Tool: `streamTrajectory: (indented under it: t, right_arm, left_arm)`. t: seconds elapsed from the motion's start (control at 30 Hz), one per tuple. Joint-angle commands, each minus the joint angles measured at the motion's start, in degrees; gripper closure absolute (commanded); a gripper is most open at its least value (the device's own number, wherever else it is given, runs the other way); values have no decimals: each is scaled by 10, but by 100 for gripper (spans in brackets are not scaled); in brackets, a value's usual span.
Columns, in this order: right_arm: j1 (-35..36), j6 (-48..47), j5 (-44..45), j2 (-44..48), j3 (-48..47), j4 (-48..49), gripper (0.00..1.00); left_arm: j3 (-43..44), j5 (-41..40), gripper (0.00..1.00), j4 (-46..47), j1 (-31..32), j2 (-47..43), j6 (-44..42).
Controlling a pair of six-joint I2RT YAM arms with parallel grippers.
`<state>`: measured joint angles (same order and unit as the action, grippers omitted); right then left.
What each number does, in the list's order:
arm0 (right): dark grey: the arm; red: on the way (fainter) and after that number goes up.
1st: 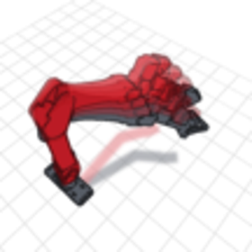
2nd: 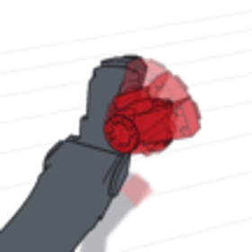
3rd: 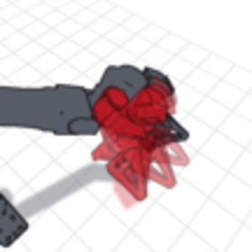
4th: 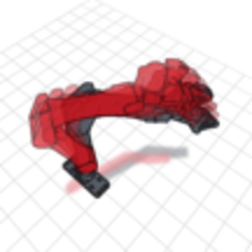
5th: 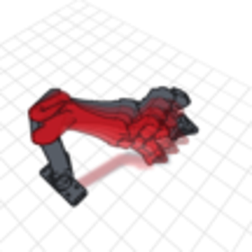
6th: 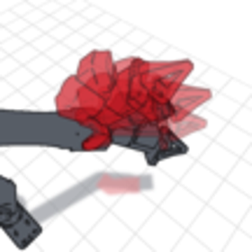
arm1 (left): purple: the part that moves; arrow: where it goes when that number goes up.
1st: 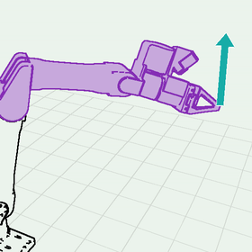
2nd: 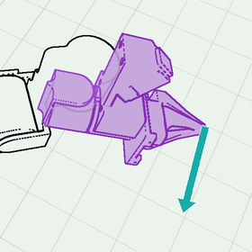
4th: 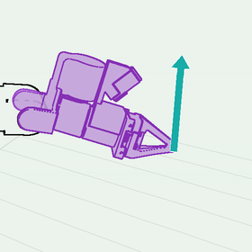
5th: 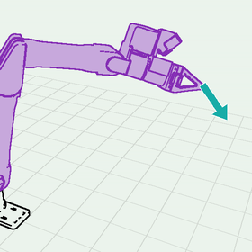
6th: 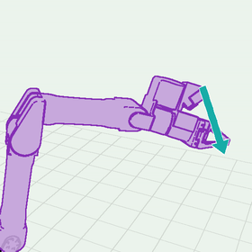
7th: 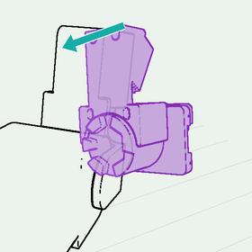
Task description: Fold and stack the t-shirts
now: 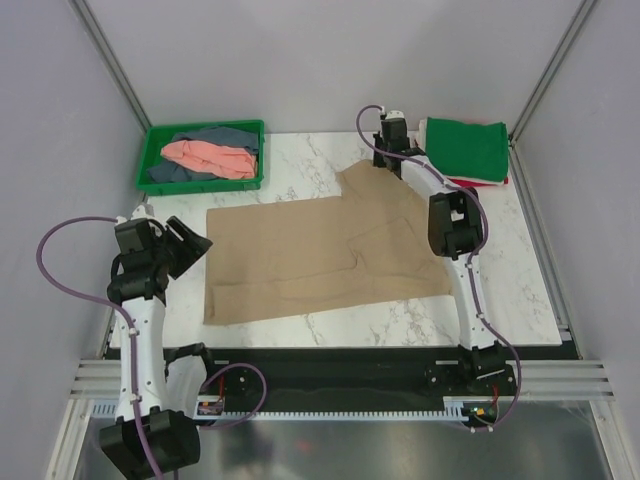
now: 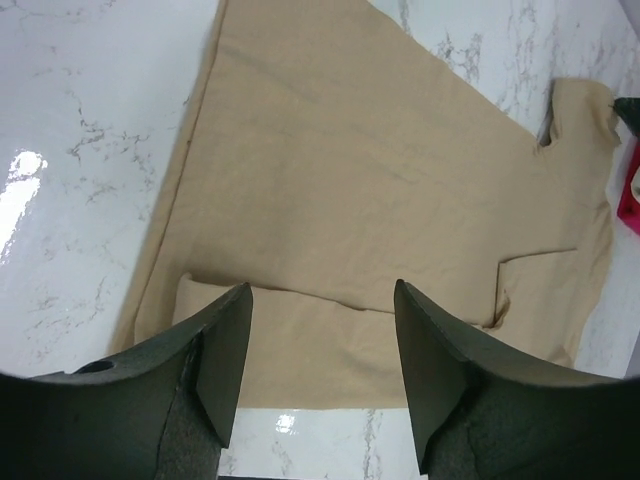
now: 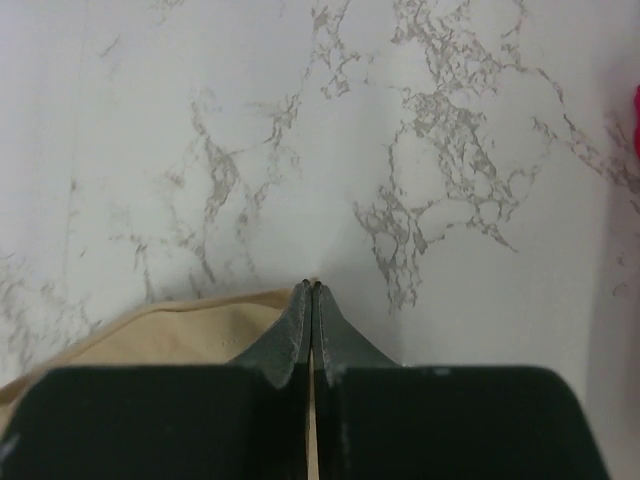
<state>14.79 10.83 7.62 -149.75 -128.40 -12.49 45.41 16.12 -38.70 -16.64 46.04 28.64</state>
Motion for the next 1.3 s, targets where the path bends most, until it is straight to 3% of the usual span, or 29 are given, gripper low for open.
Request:
streamTrajectory:
  t: [0.0, 0.1, 0.13, 0.27, 0.53, 0.67, 0.93, 1.27]
  right_arm:
    - [2, -28, -57, 136, 34, 3, 100]
    - [2, -38, -92, 248, 137, 32, 100]
    - [2, -37, -111, 281, 219, 54, 100]
    - [2, -40, -163, 446, 395, 120, 100]
    - [2, 22, -214, 611, 693, 238, 100]
    - [2, 23, -217, 644, 753, 282, 100]
    - [2, 24, -229, 633, 753, 291, 100]
    - [2, 32, -238, 627, 760, 310, 100]
  left_arm:
    - [9, -36, 35, 37, 2, 36, 28]
    - [17, -64, 40, 72, 9, 65, 51]
    - [24, -82, 40, 78, 10, 92, 57]
    - [69, -129, 43, 99, 9, 177, 69]
    - [150, -159, 44, 183, 16, 364, 92]
    - [187, -180, 46, 194, 21, 451, 83]
    - [261, -187, 43, 224, 53, 578, 75]
    - [277, -193, 40, 235, 55, 643, 73]
